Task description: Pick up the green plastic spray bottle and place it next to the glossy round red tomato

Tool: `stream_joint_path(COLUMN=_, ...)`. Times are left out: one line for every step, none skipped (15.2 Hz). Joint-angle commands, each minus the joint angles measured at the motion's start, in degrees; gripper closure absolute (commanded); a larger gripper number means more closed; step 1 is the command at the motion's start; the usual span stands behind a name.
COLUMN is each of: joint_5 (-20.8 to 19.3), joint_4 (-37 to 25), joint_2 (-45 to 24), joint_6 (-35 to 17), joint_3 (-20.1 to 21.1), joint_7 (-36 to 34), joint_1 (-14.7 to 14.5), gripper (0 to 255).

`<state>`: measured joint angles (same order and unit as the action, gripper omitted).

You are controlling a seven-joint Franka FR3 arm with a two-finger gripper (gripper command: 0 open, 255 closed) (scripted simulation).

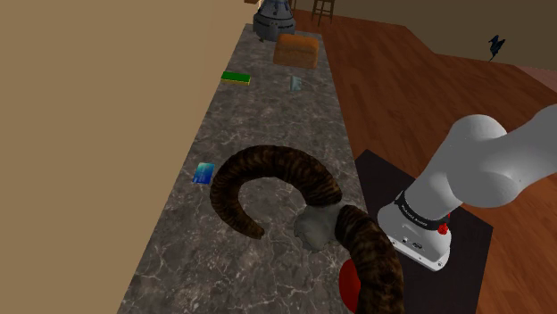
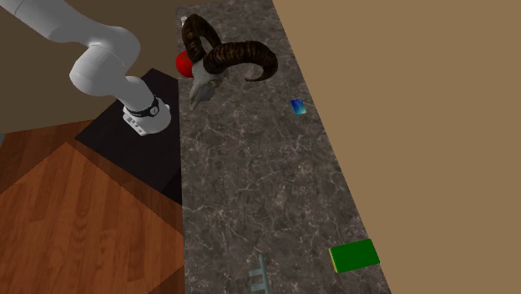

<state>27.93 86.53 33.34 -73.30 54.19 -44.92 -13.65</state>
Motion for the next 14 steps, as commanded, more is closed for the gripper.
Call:
stream_joint_path(joint_5=0.48, joint_4=1.40, joint_2=0.68, joint_6=-1.02, joint_3=0.25, joint_7=-0.13, joint_1=-0.32, gripper=255)
stream_joint_path(joint_5=0.74, joint_4=2.67, joint_2=1.27, joint_6=-1.70, joint_3=-0.03, joint_7=0.17, joint_1=-0.73, gripper=255)
stream_joint_path(joint_5=0.99, joint_4=3.91, joint_2=1.83, joint_6=-2.37, joint_3=-0.29, joint_7=0.47, joint_1=-1.12, gripper=255)
stream_joint_path(joint_5=1.23, joint_4=5.12, joint_2=2.38, joint_6=-3.03, joint_3=-0.50, joint_7=0.75, joint_1=-1.50, gripper=255)
stream_joint_path(joint_5=1.47, joint_4=6.31, joint_2=2.91, joint_6=-3.69, joint_3=-0.69, joint_7=1.03, joint_1=-1.86, gripper=255)
stream_joint_path(joint_5=1.71, joint_4=7.47, joint_2=3.42, joint_6=-4.35, joint_3=-0.85, joint_7=1.29, joint_1=-2.20, gripper=255)
stream_joint_path(joint_5=1.95, joint_4=8.62, joint_2=3.92, joint_6=-5.00, joint_3=-0.98, joint_7=1.54, joint_1=-2.52, gripper=255)
stream_joint_path(joint_5=2.19, joint_4=9.74, joint_2=4.40, joint_6=-5.65, joint_3=-1.08, joint_7=1.79, joint_1=-2.83, gripper=255)
stream_joint_path(joint_5=2.42, joint_4=10.84, joint_2=4.87, joint_6=-6.29, joint_3=-1.16, joint_7=2.02, joint_1=-3.13, gripper=255)
stream_joint_path(joint_5=2.66, joint_4=11.92, joint_2=5.32, joint_6=-6.93, joint_3=-1.21, joint_7=2.25, joint_1=-3.42, gripper=255)
stream_joint_path(joint_5=2.89, joint_4=12.98, joint_2=5.76, joint_6=-7.57, joint_3=-1.25, joint_7=2.47, joint_1=-3.70, gripper=255)
stream_joint_path(joint_5=3.13, joint_4=14.03, joint_2=6.18, joint_6=-8.21, joint_3=-1.26, joint_7=2.68, joint_1=-3.96, gripper=255)
stream_joint_path(joint_5=3.36, joint_4=15.05, joint_2=6.59, joint_6=-8.84, joint_3=-1.26, joint_7=2.89, joint_1=-4.22, gripper=255)
stream_joint_path(joint_5=3.60, joint_4=16.06, joint_2=6.99, joint_6=-9.48, joint_3=-1.24, joint_7=3.09, joint_1=-4.46, gripper=255)
